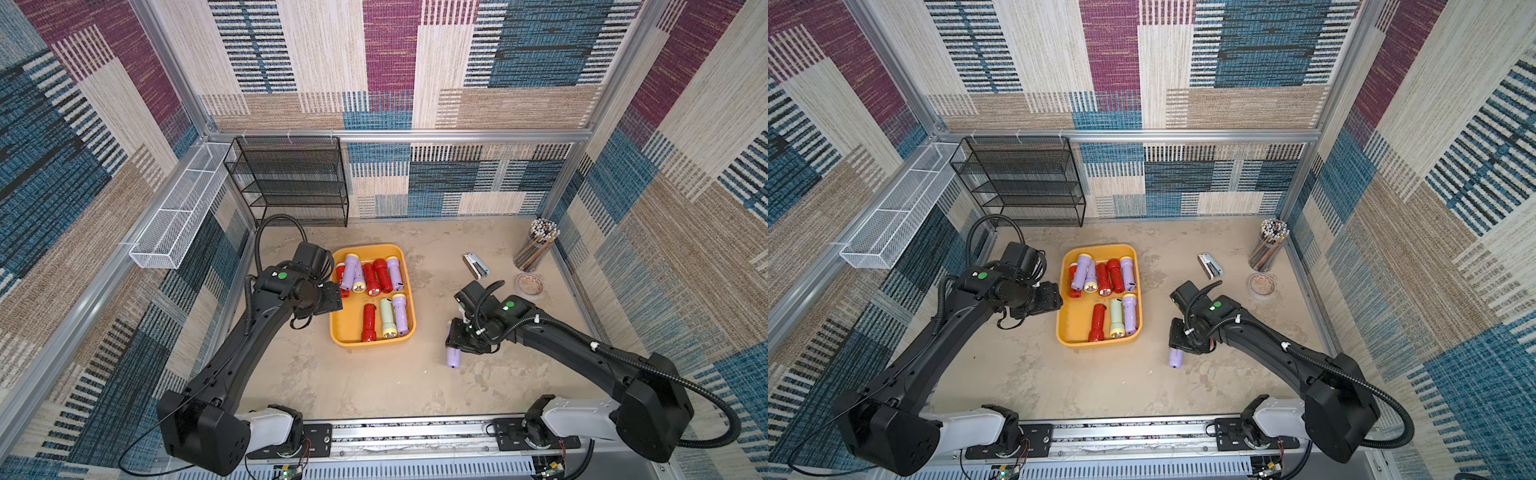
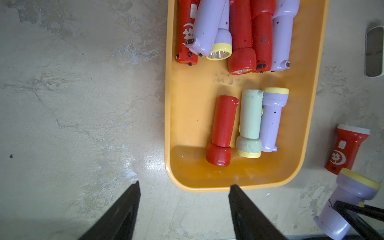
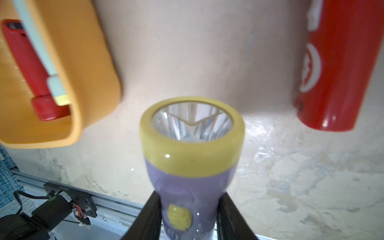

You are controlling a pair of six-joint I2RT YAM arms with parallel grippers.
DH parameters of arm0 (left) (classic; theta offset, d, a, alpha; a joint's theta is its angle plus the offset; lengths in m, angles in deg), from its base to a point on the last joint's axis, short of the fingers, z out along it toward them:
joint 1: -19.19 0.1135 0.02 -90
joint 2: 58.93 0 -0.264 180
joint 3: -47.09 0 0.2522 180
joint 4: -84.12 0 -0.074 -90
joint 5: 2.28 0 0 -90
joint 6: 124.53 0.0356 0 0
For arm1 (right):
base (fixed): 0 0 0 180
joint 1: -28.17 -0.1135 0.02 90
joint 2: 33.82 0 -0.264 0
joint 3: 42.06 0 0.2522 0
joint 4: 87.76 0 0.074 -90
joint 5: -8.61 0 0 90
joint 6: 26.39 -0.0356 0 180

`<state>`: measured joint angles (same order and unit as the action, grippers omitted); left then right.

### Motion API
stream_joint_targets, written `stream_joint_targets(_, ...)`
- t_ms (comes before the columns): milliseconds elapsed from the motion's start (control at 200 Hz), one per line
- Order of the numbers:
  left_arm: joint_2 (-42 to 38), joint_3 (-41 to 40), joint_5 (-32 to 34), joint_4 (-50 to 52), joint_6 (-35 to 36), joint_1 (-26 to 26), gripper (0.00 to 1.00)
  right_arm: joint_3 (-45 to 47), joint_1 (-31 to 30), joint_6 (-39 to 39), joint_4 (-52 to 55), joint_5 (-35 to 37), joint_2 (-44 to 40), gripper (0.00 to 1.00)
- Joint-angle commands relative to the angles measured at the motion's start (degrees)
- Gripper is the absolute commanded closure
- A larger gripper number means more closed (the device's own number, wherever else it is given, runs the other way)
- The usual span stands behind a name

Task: Put the flashlights into the storage boxes
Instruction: Pick up the flashlight from the center of the board, then place the flashlight at the storage box.

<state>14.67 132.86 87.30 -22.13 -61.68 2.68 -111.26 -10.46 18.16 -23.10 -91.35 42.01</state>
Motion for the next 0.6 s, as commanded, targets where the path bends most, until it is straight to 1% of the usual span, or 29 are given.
stream_joint_targets(0,-0.9,-0.6,-0.6,1.3,1.9,1.8,0.29,-8.0,-2.5,-0.4,1.3,2.8,4.7,0.58)
stream_joint_targets(130,-2.6,-1.3,-1.4,1.5,2.6,4.3,0.29,-19.6,-5.2,1.4,1.6,3.3,12.9,0.58)
stream_joint_targets(255,-3.8,-1.9,-2.5,1.7,3.1,6.4,0.29,-30.3,-7.5,3.7,1.5,2.9,22.8,0.58)
stream_joint_targets(431,-5.0,-2.5,-3.4,2.4,3.8,9.0,0.3,-45.9,-10.2,6.1,2.2,1.1,36.3,0.59)
stream_joint_targets(596,-6.7,-3.1,-4.0,3.5,4.0,10.7,0.3,-60.2,-12.1,8.2,5.5,-0.9,48.3,0.59)
